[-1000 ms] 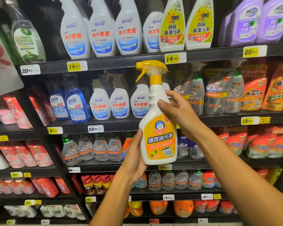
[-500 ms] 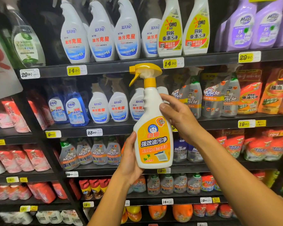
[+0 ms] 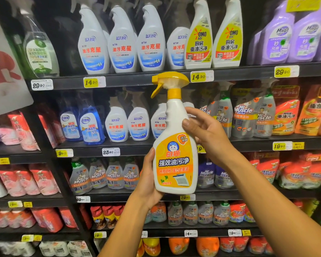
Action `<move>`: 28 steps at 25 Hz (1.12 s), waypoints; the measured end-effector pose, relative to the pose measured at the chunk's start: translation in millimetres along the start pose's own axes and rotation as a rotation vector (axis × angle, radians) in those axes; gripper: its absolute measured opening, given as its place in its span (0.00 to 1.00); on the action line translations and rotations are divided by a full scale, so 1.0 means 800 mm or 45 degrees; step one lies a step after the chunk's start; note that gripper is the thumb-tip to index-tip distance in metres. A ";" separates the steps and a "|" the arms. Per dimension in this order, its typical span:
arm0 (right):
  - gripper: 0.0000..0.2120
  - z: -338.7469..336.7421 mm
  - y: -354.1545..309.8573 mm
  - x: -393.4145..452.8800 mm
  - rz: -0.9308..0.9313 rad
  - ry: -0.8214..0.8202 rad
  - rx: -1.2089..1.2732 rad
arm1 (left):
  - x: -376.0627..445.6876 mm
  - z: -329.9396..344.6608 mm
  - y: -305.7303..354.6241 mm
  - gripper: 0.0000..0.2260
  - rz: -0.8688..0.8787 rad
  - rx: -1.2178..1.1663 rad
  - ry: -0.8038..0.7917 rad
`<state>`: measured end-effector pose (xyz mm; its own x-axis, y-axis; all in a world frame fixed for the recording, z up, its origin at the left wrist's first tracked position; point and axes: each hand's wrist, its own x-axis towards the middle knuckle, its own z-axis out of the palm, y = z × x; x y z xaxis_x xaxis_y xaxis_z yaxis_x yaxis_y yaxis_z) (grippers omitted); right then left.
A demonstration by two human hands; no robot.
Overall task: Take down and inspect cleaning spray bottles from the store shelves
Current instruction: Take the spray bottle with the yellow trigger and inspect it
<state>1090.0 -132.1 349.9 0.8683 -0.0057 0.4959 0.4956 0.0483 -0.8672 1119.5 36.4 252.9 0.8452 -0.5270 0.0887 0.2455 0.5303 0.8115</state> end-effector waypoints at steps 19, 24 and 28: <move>0.12 0.045 -0.030 0.051 -0.166 0.165 0.016 | 0.012 -0.013 0.101 0.19 0.350 0.585 -0.093; 0.08 0.052 -0.059 0.084 -0.132 0.223 0.002 | 0.038 0.009 0.148 0.17 0.493 0.543 -0.103; 0.12 0.039 -0.074 0.096 -0.161 0.259 -0.181 | 0.069 0.036 0.165 0.17 0.584 0.475 -0.120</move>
<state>1126.9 -104.4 440.8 0.7785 -0.2038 0.5937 0.5852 -0.1063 -0.8039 1184.9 58.3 381.6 0.7755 -0.3649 0.5152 -0.3323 0.4578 0.8246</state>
